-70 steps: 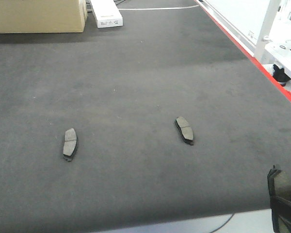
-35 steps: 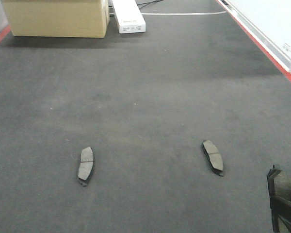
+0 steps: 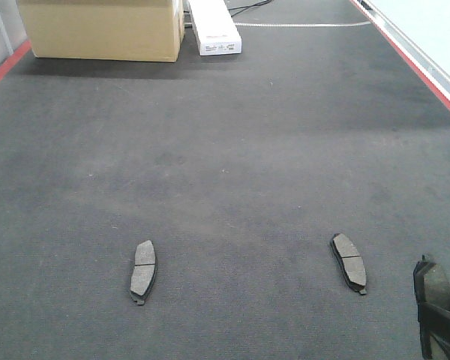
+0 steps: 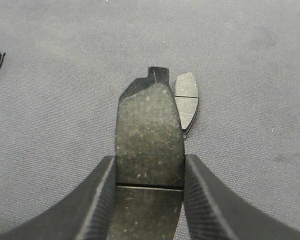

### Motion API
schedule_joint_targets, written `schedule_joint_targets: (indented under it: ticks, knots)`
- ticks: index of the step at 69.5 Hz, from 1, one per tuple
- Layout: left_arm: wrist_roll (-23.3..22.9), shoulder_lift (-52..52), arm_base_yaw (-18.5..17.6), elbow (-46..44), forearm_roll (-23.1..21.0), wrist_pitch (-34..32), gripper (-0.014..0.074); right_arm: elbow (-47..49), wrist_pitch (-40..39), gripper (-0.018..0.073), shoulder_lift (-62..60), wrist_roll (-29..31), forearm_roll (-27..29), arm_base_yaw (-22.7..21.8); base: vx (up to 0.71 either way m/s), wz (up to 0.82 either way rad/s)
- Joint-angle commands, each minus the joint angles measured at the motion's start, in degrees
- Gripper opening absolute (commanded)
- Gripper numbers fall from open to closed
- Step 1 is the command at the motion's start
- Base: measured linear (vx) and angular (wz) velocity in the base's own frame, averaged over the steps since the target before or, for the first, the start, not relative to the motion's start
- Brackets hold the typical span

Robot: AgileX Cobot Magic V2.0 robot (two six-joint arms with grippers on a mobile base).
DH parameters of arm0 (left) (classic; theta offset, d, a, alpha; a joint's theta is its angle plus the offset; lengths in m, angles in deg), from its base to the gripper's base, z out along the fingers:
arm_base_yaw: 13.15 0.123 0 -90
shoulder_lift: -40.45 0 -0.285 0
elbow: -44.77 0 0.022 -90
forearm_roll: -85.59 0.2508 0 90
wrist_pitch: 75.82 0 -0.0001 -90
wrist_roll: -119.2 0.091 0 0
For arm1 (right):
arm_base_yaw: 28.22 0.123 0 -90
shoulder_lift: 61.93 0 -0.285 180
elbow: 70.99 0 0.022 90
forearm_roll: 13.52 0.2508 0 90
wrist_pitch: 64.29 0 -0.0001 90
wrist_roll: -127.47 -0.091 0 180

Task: Move and align brake pads A on conveyor
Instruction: 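Stop the base at the conveyor edge, both pads still held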

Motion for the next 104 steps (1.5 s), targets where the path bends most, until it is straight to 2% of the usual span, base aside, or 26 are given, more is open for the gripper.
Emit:
schedule_joint_targets:
  ticks: [1, 61, 69, 77, 88, 96, 104]
  knots:
    - [0.0, 0.4, -0.3, -1.7, -0.2, -5.1, 0.0209, 1.7, -4.8, 0.0101, 0.0, 0.2, -0.6, -0.1, 0.0, 0.0]
    - [-0.1, 0.4, -0.3, -1.7, -0.2, -6.3, 0.0209, 1.7, -4.8, 0.0101, 0.0, 0.2, -0.6, -0.1, 0.0, 0.0]
    - [-0.5, 0.4, -0.3, -1.7, -1.6, -6.5, 0.0209, 1.7, -4.8, 0.0101, 0.0, 0.2, -0.6, -0.1, 0.0, 0.0]
    - [-0.3, 0.4, -0.4, -1.7, -6.3, -6.6, 0.0209, 1.7, -4.8, 0.0101, 0.0, 0.2, -0.6, -0.1, 0.0, 0.0]
    - [4.9, 3.0, -0.4, -2.6, -12.1, -6.0, 0.0211, 1.7, -4.8, 0.0101, 0.0, 0.2, -0.6, -0.1, 0.0, 0.0]
    - [13.7, 8.2, -0.4, -4.7, -20.0, -5.8, 0.0216, 1.7, -4.8, 0.0101, 0.0, 0.2, -0.6, -0.1, 0.0, 0.0]
    - [23.3, 15.3, -0.4, -7.6, -31.7, -6.0, 0.0223, 1.7, -4.8, 0.0101, 0.0, 0.2, -0.6, -0.1, 0.0, 0.0]
